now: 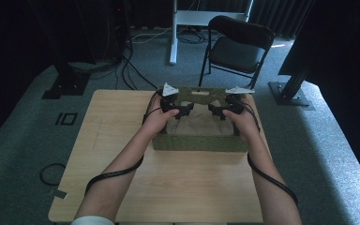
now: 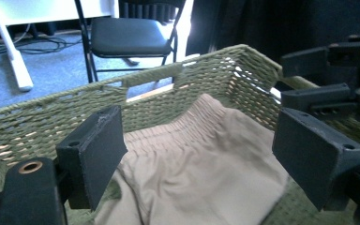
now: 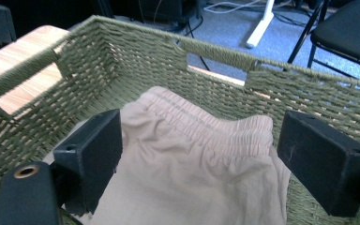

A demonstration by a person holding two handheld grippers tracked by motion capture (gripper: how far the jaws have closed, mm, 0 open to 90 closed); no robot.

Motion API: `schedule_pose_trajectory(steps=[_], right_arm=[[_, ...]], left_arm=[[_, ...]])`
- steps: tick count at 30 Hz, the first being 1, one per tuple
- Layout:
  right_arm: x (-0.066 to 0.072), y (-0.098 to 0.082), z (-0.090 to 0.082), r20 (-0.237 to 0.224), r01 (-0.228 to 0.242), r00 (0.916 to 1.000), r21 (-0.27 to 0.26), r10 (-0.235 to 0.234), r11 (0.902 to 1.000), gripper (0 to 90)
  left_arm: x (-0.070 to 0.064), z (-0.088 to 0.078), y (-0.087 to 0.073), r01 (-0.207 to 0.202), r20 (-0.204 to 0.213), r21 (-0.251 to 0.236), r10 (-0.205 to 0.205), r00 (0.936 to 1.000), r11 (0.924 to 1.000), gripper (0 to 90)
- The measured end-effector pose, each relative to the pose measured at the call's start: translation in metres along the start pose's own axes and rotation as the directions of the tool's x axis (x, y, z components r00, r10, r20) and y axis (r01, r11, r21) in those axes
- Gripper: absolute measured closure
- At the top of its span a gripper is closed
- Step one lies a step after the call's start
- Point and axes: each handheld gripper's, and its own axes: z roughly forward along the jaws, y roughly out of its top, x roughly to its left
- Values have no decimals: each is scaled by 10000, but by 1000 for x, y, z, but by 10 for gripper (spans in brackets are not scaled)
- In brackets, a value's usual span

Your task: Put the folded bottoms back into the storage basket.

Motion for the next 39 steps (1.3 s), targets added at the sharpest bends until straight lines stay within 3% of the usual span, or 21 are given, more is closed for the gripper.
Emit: schedule_pose_trajectory(steps=[8, 11, 15, 19, 22, 30, 32, 39], right_arm=[[6, 2, -17, -206, 148, 9997, -433, -157, 9990, 140], [9, -2, -24, -340, 134, 9993, -573, -154, 9983, 140], [13, -7, -32, -568, 194, 9981, -615, -229, 9979, 140], [17, -11, -43, -545, 345, 9977, -996, -401, 9944, 144], [21, -17, -51, -588, 564, 9963, -1049, -628, 9929, 144], [33, -39, -69, -1041, 537, 9924, -1201, -664, 9913, 144], [36, -46, -72, -1083, 551, 9917, -1277, -691, 9903, 144], [47, -65, -80, -1362, 726, 9866, -1233, -894, 9897, 144]], left_arm=[[-12, -15, -3, -359, 319, -49, 360, 9988, 9993, 182], [-17, -20, -5, -344, 489, -124, 350, 9982, 9993, 182], [-23, -29, -5, -629, 567, -257, 643, 9963, 9977, 182], [-30, -38, -11, -815, 657, -347, 837, 9943, 9961, 183], [-35, -43, -17, -898, 700, -377, 922, 9933, 9952, 182], [-47, -54, -31, -1059, 967, -401, 1093, 9893, 9936, 183], [-50, -57, -35, -920, 1077, -469, 966, 9895, 9947, 182], [-54, -65, -52, -1004, 1142, -325, 1035, 9881, 9944, 183]])
